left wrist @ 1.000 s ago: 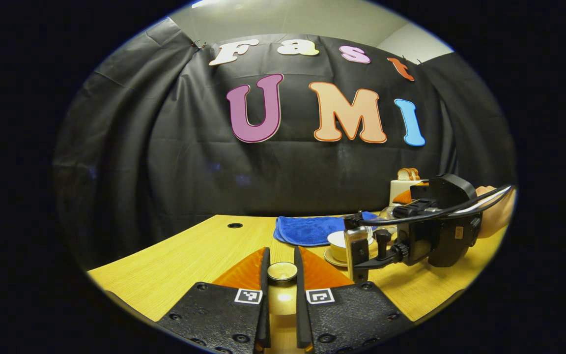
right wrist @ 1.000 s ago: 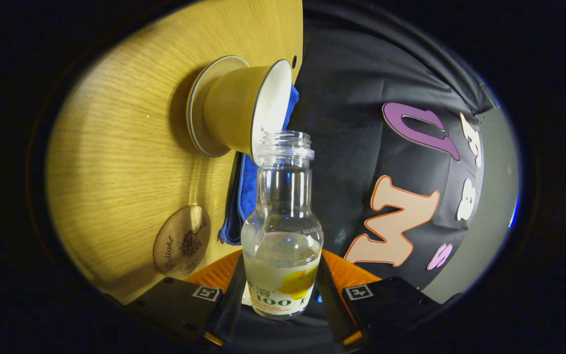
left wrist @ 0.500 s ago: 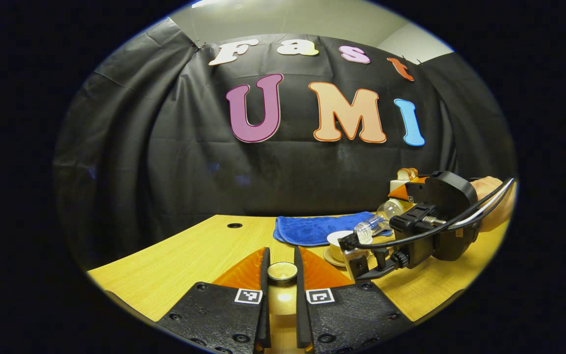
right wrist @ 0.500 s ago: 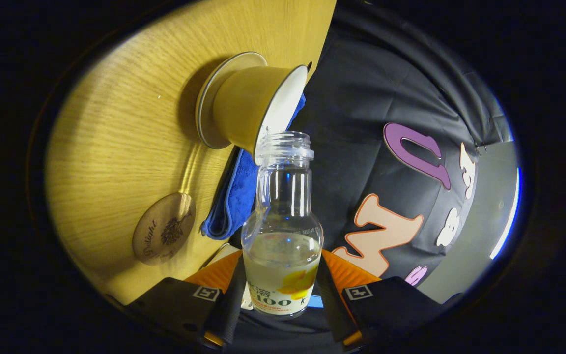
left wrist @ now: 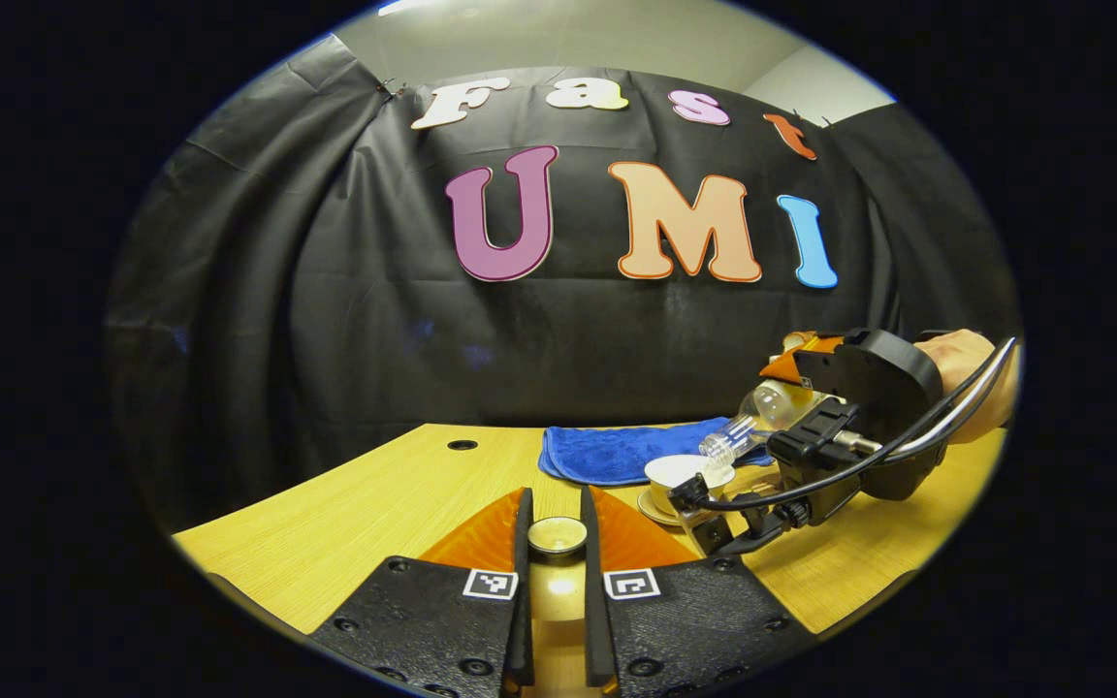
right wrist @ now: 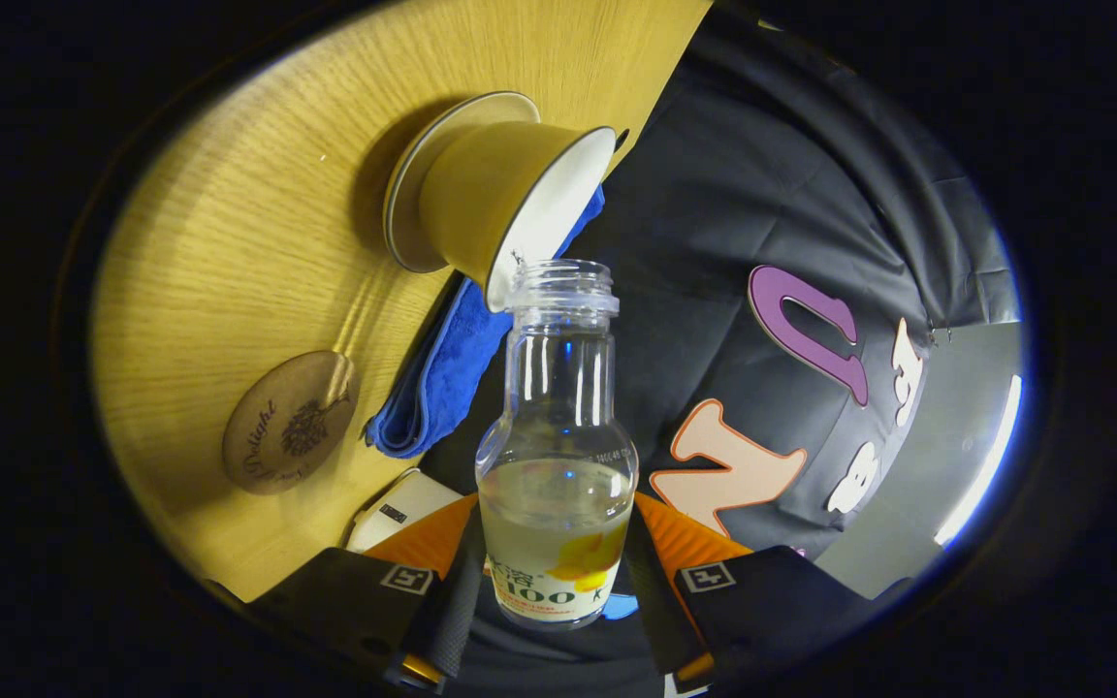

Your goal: Open the teacup lid with one hand, grasp the water bottle and pour water into the teacup with the other hand; after pouring, place the water bottle on the coaster and then close the teacup lid.

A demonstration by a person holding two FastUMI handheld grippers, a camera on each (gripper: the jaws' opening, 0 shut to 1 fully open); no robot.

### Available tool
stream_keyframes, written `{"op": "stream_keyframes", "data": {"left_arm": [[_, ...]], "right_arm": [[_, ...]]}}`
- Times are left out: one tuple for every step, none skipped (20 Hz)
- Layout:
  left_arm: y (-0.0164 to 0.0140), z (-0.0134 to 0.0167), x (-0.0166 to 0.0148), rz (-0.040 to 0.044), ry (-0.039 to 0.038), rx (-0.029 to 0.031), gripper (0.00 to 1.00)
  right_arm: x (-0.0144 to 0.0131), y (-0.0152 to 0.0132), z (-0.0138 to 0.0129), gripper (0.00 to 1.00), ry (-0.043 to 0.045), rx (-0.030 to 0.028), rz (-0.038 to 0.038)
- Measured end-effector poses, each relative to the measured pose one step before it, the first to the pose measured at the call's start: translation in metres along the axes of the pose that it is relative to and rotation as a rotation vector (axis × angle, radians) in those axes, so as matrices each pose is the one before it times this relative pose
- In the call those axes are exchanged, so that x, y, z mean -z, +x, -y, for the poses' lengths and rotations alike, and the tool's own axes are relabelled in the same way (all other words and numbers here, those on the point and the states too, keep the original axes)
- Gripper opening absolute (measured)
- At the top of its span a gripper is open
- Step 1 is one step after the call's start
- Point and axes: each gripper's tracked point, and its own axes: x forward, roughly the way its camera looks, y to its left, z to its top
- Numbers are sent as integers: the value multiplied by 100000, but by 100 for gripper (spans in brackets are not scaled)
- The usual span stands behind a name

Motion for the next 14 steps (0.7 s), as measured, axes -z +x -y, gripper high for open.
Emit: {"op": "stream_keyframes", "data": {"left_arm": [[40, -13, 65, -5, 2, 0, 18], [23, 26, -3, -4, 8, -2, 18], [-41, -24, 89, 2, 4, 14, 18], [26, -16, -50, -25, 13, 12, 18], [-1, -16, -52, 44, -24, 0, 18], [7, 15, -29, -42, 12, 8, 18], [-55, -8, 143, 17, -10, 6, 18], [59, -11, -32, 14, 3, -2, 18], [27, -32, -33, -26, 9, -12, 18], [8, 23, -50, -43, -126, -8, 18], [-38, 50, 89, -120, -46, 3, 18], [-89, -47, -10, 39, 1, 25, 18], [10, -8, 4, -32, 13, -38, 18], [24, -133, -73, 60, 48, -462, 18]], "right_arm": [[17, -37, 266, 76, -354, 385, 156], [-13, -5, 219, 77, -387, 357, 81], [105, 104, 226, 77, -316, 87, 196], [-90, 2, 170, 77, -550, 409, 287], [-178, -92, 124, 76, -816, 669, 385], [-144, -173, -32, 76, -705, 350, 327], [2, 222, -37, 76, -243, -269, 308], [-43, 3, 49, 76, -168, -29, 279], [-41, 5, 53, 76, -371, 134, 122], [73, -3, 70, 76, -428, 129, -9], [7, 88, -9, 76, -555, 58, -59], [-6, 69, 21, 76, -482, 14, 53], [-3, -93, -42, 76, -50, -79, 51], [47, 23, -43, 76, 253, -148, -67]]}}
